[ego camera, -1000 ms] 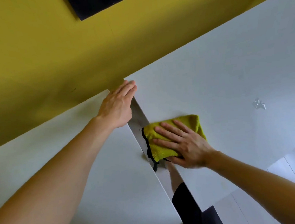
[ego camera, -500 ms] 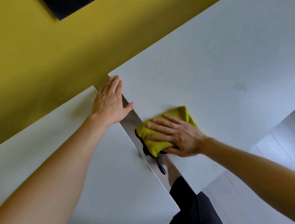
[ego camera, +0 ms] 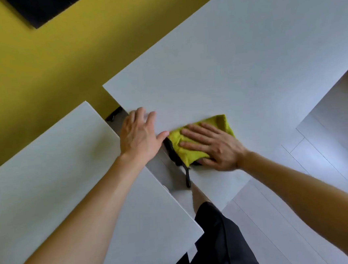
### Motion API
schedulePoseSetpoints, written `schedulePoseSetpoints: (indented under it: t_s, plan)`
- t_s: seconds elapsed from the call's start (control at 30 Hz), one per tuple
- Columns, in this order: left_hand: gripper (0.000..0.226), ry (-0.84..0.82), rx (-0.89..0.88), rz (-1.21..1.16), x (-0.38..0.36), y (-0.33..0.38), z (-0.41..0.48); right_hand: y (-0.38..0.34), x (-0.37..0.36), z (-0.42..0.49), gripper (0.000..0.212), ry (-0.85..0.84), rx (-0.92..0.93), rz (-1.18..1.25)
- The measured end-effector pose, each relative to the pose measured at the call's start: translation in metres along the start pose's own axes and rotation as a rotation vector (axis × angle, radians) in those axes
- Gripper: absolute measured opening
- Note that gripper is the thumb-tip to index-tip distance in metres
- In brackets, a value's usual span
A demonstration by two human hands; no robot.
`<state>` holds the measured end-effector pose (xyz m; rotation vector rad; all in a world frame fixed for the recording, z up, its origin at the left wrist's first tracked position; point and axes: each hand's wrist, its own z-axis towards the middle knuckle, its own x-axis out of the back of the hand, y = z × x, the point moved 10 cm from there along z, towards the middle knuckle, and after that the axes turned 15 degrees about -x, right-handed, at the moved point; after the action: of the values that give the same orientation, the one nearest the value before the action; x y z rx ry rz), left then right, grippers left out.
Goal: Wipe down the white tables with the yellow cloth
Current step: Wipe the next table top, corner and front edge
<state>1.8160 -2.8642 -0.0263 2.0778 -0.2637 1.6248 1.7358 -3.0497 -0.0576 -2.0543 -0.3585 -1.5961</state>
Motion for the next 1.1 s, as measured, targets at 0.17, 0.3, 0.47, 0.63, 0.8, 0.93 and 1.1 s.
schedulePoseSetpoints:
  t_s: [0.17, 0.3, 0.47, 0.63, 0.8, 0.93, 1.1]
  plan:
    - [0.062, -0.013, 0.022, 0.022, -0.02, 0.011, -0.014, 0.065, 0.021, 0.016, 0.068, 0.206, -0.581, 0.031]
    - [0.06, -0.021, 0.048, 0.01, -0.017, 0.014, -0.014, -0.05, -0.016, -0.04, 0.077, 0.094, -0.266, 0.081]
    - [0.082, -0.055, 0.09, 0.0, -0.021, 0.016, -0.016, 0.005, -0.013, -0.069, 0.069, 0.045, -0.131, 0.051]
    - [0.13, -0.209, 0.211, -0.028, -0.032, 0.026, -0.016, 0.101, 0.019, -0.077, 0.069, 0.197, -0.627, 0.031]
    - [0.102, -0.233, 0.238, -0.027, -0.026, 0.054, 0.0, -0.032, -0.021, -0.092, 0.074, 0.06, -0.192, 0.048]
    - [0.143, -0.348, 0.339, -0.045, -0.039, 0.065, 0.0, -0.017, -0.027, -0.096, 0.068, 0.024, 0.053, 0.056]
    - [0.156, -0.272, 0.448, -0.082, -0.042, 0.066, -0.007, 0.175, 0.027, -0.076, 0.077, 0.152, -0.283, 0.024]
